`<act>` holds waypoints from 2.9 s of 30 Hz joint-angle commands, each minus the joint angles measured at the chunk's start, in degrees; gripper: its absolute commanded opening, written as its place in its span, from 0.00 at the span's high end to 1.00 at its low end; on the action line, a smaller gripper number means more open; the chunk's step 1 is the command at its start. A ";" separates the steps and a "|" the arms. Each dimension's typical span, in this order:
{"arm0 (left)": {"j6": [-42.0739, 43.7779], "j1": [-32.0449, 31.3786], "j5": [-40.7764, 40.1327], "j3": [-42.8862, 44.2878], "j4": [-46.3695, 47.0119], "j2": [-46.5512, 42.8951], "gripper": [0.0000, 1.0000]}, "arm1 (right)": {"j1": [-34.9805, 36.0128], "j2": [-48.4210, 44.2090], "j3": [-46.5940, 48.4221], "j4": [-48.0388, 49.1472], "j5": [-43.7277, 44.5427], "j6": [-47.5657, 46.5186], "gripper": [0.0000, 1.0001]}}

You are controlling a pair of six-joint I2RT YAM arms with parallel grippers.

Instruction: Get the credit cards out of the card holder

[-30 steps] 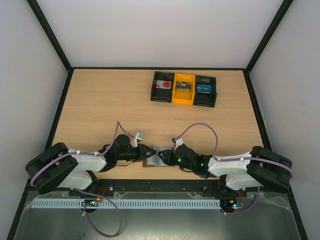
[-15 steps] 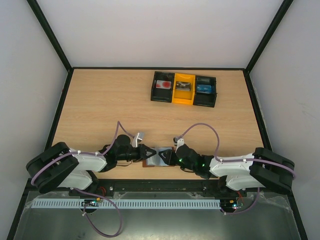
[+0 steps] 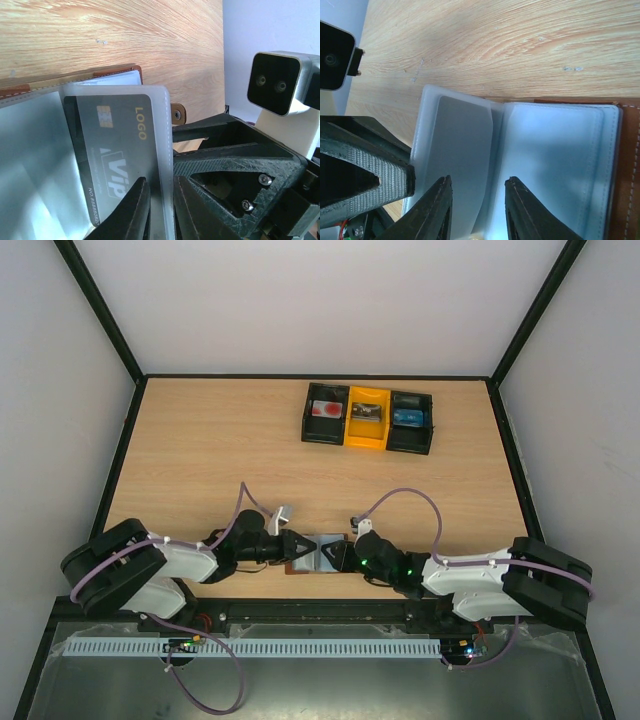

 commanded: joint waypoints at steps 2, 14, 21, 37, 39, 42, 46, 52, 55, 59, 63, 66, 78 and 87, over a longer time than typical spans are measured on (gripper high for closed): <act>1.20 -0.47 -0.53 1.35 0.08 0.17 0.86 | 0.40 -0.07 -0.71 -0.29 1.70 0.24 0.71; 1.89 -1.25 -0.33 2.00 -0.37 -0.13 0.79 | 0.42 -1.16 -0.97 -0.33 1.43 0.61 0.71; 2.41 -1.46 -0.92 2.08 -1.43 -0.82 0.91 | 0.44 -2.18 -1.73 1.65 -0.20 1.57 0.66; 3.95 -1.48 -3.00 2.55 -5.93 -2.91 0.73 | 0.38 -1.92 -2.77 4.57 -2.05 2.24 0.63; 4.09 -1.46 -3.33 2.53 -6.54 -3.26 0.72 | 0.44 -1.72 -2.93 5.02 -2.25 2.43 0.65; 4.56 -1.46 -3.58 2.57 -7.42 -3.61 0.80 | 0.42 -2.24 -2.96 4.76 -2.22 2.57 0.66; 4.80 -1.55 -3.61 2.58 -7.73 -3.51 0.80 | 0.42 -2.85 -3.10 3.89 -1.66 2.20 0.63; 4.58 -1.83 -3.91 3.05 -7.81 -3.85 0.76 | 0.41 -2.85 -4.39 6.92 -4.55 1.56 0.54; 4.86 -1.92 -3.95 3.51 -8.26 -4.02 0.76 | 0.36 -2.94 -4.59 7.65 -5.79 0.68 0.50; 4.95 -1.87 -4.19 3.75 -8.83 -3.94 0.77 | 0.36 -2.64 -4.44 9.37 -7.77 -0.01 0.46; 4.76 -1.90 -4.28 3.91 -8.88 -3.94 0.77 | 0.36 -0.96 -4.42 11.44 -9.53 0.06 0.44; 4.88 -1.89 -4.44 4.21 -9.31 -3.91 0.77 | 0.46 0.75 -4.18 12.77 -10.29 0.30 0.43; 4.89 -2.00 -4.47 4.43 -9.18 -3.32 0.77 | 0.50 1.41 -3.01 11.14 -8.57 0.40 0.45; 4.88 -2.15 -4.68 4.27 -9.60 -3.89 0.77 | 0.47 2.16 -2.95 10.36 -7.10 1.01 0.50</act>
